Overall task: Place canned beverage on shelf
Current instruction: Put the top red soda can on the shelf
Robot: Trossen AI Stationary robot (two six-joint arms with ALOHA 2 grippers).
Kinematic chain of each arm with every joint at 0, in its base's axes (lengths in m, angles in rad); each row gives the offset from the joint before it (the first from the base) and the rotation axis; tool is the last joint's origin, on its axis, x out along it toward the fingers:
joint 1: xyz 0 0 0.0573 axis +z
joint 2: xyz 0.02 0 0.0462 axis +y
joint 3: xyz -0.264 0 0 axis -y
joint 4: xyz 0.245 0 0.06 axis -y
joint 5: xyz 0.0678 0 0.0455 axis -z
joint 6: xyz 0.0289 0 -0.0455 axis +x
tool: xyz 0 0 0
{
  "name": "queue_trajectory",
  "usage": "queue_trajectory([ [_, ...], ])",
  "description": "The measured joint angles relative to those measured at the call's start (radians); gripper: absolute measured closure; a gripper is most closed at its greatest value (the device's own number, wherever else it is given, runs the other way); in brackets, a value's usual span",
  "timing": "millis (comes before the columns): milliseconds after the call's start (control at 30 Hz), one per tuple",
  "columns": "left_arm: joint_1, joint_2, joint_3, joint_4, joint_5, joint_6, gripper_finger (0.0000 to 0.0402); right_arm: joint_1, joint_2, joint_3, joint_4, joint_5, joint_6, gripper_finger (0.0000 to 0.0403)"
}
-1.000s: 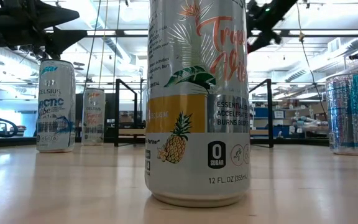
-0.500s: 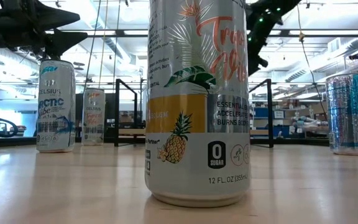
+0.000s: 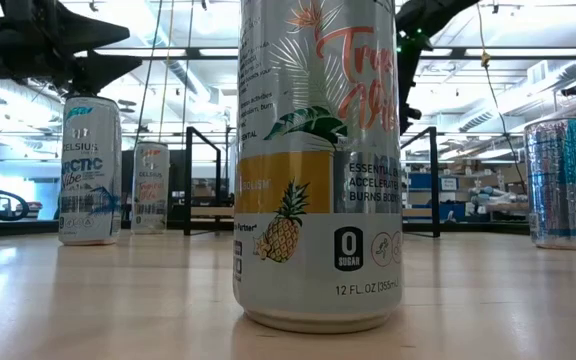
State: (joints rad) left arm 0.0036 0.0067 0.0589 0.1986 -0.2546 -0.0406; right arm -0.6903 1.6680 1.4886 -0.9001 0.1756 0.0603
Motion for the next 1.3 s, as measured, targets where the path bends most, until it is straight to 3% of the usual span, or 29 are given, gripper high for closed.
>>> queue_trajectory([
  [767,0.0,0.0,0.0,-0.005,0.0,-0.001,0.0095,0.001,-0.005,-0.125,0.171,-0.024,-0.002,0.0111],
  [1033,0.0,0.0,0.0,-0.005,0.0,-0.001,0.0095,0.004,-0.002,-0.129,0.157,-0.083,-0.023,0.0035],
  [1300,0.0,0.0,0.0,-0.005,0.0,-0.001,0.0095,0.002,-0.017,-0.131,0.143,-0.067,-0.011,0.0022],
])
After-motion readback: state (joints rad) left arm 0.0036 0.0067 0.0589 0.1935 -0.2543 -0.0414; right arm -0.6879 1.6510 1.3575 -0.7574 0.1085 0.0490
